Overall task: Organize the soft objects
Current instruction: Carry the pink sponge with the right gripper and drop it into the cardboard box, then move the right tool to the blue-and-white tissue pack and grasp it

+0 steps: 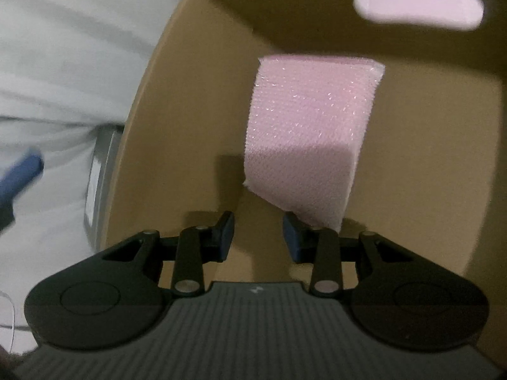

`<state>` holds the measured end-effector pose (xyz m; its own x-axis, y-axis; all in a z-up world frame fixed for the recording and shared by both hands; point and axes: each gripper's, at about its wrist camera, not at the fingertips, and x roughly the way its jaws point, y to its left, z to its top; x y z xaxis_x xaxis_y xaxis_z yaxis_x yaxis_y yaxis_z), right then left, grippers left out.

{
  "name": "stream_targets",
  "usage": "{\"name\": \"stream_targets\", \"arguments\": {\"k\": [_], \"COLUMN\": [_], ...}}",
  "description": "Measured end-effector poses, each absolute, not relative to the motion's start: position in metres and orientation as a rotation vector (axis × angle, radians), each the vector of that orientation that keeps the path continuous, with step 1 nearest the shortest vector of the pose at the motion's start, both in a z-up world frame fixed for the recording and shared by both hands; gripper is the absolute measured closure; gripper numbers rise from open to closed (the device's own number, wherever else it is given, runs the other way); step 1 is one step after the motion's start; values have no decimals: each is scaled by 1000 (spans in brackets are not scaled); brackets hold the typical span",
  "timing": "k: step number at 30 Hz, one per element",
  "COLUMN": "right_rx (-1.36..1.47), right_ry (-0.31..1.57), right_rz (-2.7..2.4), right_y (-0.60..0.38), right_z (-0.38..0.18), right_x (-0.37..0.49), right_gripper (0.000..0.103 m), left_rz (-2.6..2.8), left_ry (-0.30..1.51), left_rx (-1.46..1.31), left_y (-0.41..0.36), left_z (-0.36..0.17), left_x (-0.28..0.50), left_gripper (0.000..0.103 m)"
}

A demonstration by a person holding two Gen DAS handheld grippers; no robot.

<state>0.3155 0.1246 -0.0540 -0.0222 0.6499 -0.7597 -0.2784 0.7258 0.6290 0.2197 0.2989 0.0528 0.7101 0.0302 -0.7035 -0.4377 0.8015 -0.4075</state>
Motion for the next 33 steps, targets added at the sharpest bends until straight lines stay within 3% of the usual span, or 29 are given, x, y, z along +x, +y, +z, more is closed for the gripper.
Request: {"name": "stream_targets", "arguments": {"k": [9,15,18,23,33], "right_rx": [368,456,518,601,721], "right_ry": [1373,1271,1191,1023,737], "right_rz": [869,961,974,886,457], "right_y": [107,55,-9,-160,-415], "right_z": [-30,34,68,107,88], "right_x": [313,296,286,253,137], "right_gripper": [69,68,66,52,40], "left_rz": [281,228,167,14,-310], "left_ry": [722,665,650,666,683], "left_rx": [-622,-604,-579,-513,-293], "left_y": [297,269,246,189,33], "left_z": [59,83,97,110,106], "left_x": [204,179,162,137,105], "left_gripper": [12,12,10,5,4]}}
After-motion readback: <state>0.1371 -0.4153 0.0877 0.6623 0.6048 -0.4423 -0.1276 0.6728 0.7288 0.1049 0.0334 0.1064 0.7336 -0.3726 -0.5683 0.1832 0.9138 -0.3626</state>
